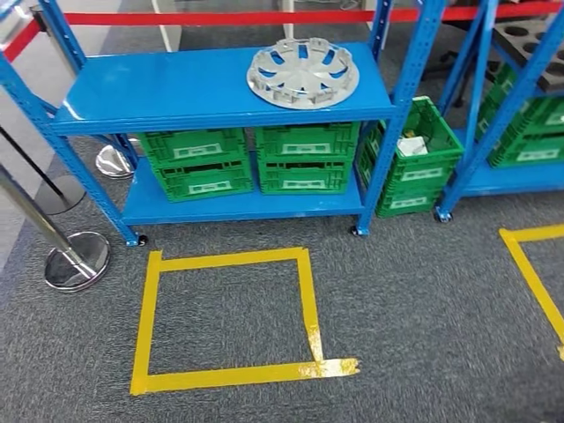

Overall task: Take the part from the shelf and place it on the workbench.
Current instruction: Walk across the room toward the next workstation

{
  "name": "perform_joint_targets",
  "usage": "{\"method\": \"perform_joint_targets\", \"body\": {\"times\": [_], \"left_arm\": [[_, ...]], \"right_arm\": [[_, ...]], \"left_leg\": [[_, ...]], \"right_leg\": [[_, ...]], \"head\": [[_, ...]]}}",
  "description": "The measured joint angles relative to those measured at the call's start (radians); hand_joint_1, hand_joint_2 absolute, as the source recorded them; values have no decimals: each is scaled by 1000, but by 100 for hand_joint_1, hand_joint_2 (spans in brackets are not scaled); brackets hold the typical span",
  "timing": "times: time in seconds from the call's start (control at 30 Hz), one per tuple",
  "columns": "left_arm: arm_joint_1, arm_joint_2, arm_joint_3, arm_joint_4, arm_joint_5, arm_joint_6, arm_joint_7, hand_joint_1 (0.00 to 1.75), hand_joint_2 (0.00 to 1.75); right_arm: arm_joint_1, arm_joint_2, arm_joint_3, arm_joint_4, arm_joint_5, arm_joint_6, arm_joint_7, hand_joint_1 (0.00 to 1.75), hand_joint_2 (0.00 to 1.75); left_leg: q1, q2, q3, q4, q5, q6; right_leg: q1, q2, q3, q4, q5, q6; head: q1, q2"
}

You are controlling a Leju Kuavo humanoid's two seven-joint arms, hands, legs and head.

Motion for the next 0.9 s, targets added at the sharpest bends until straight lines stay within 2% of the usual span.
{"method": "perform_joint_targets", "body": {"times": [0.03,0.07,0.1,0.13,0.17,0.2,0.23,0.27,0.33,0.37,0.43,0.47,0.5,0.53,0.57,0.6,0.63,0.67,0.7,0.73,0.77,0.83,0.87,0.9], "left_arm": [[1,1,0,0,2,-1,0,0,0],[-1,2,0,0,4,-1,1,0,0],[-2,4,1,0,6,-1,3,0,0],[-2,5,1,0,8,-1,5,0,0],[-1,6,2,0,10,-1,7,0,0],[2,8,2,1,10,-1,8,0,0],[5,10,3,1,11,-1,9,0,0],[6,11,3,1,12,-1,9,0,0],[4,10,4,1,12,0,8,0,0],[2,9,4,1,12,1,8,0,0],[0,8,4,1,14,4,4,0,0],[2,7,4,1,16,6,3,0,0],[4,7,4,1,18,8,2,0,0],[6,7,4,1,19,10,2,0,0],[7,7,5,1,21,11,2,0,0],[8,11,5,1,22,12,2,0,0],[9,11,6,1,22,14,2,0,0],[9,14,7,1,23,15,2,0,0],[10,16,7,2,23,16,3,0,0],[11,13,8,2,23,17,4,0,0],[12,15,8,2,23,17,5,0,0],[12,12,9,2,23,18,6,0,0],[12,9,9,2,23,18,6,0,0],[11,7,9,2,23,18,6,0,0]], "right_arm": [[0,0,0,0,2,1,2,0,0],[0,2,0,2,4,1,3,0,0],[0,2,0,4,6,1,4,0,0],[0,2,0,5,7,2,4,0,0],[-2,2,0,6,7,2,4,0,0],[-3,2,0,6,8,3,3,0,0],[-4,2,0,6,8,3,2,0,0],[-5,1,0,5,8,3,1,0,0],[-2,0,0,5,6,3,0,0,0],[0,0,0,5,1,1,-1,0,0],[7,-1,0,5,-11,-7,-3,0,0],[9,-1,0,5,-17,-13,-5,0,0],[11,-1,0,5,-20,-20,-5,0,0],[12,0,0,5,-21,-26,-6,0,0],[13,2,0,5,-22,-32,-5,0,0],[15,6,0,5,-22,-37,-5,0,0],[17,10,0,6,-23,-41,-4,0,0],[19,13,0,6,-23,-45,-3,0,0],[21,14,0,6,-22,-48,-2,0,0],[21,13,0,6,-22,-50,-1,0,0],[21,12,0,5,-22,-51,0,0,0],[23,10,-1,3,-22,-52,-1,0,0],[23,9,-1,2,-22,-52,-2,0,0],[21,9,-1,2,-22,-52,-4,0,0]], "left_leg": [[6,-15,5,8,-9,-12],[9,-29,3,23,-19,-21],[9,-41,-5,38,-25,-28],[7,-51,-16,50,-28,-32],[4,-60,-26,58,-28,-33],[3,-65,-34,60,-28,-34],[0,-59,-39,64,-30,-37],[-1,-42,-45,74,-35,-41],[-2,10,-74,134,-56,-54],[0,29,-104,189,-73,-59],[4,47,-180,310,-102,-60],[3,50,-207,342,-97,-55],[-1,50,-218,340,-73,-44],[-9,49,-212,302,-32,-28],[-21,49,-195,246,12,0],[-32,49,-177,197,45,31],[-43,50,-158,155,64,60],[-52,51,-146,130,66,82],[-57,52,-137,117,62,92],[-59,53,-125,95,59,97],[-56,53,-105,63,56,95],[-41,52,-58,-4,58,93],[-32,51,-38,-29,57,86],[-26,50,-29,-36,55,79]], "right_leg": [[-5,18,18,-49,38,13],[-13,45,35,-96,62,23],[-18,70,50,-126,65,20],[-21,87,56,-135,53,12],[-22,89,61,-143,46,-1],[-24,78,64,-143,41,-13],[-25,68,63,-142,40,-16],[-26,59,66,-141,39,-19],[-25,40,75,-142,31,-30],[-23,29,80,-142,26,-35],[-18,9,90,-143,14,-45],[-14,4,96,-143,9,-47],[-9,0,104,-144,3,-49],[-2,-2,114,-146,-3,-51],[5,-4,123,-150,-10,-56],[11,-7,132,-157,-16,-58],[12,-10,139,-165,-21,-59],[9,-15,143,-173,-23,-56],[4,-19,146,-183,-23,-51],[1,-23,153,-196,-21,-46],[3,-27,162,-207,-23,-45],[8,-19,157,-183,-39,-38],[8,-12,131,-135,-57,-32],[6,-6,90,-74,-74,-22]], "head": [[1,0],[6,0],[12,0],[14,0],[15,0],[12,0],[9,0],[5,0],[-4,0],[-8,0],[-9,0],[-10,0],[-10,0],[-11,0],[-12,0],[-6,0],[1,0],[5,0],[10,0],[7,0],[4,0],[5,0],[6,0],[9,0]]}}
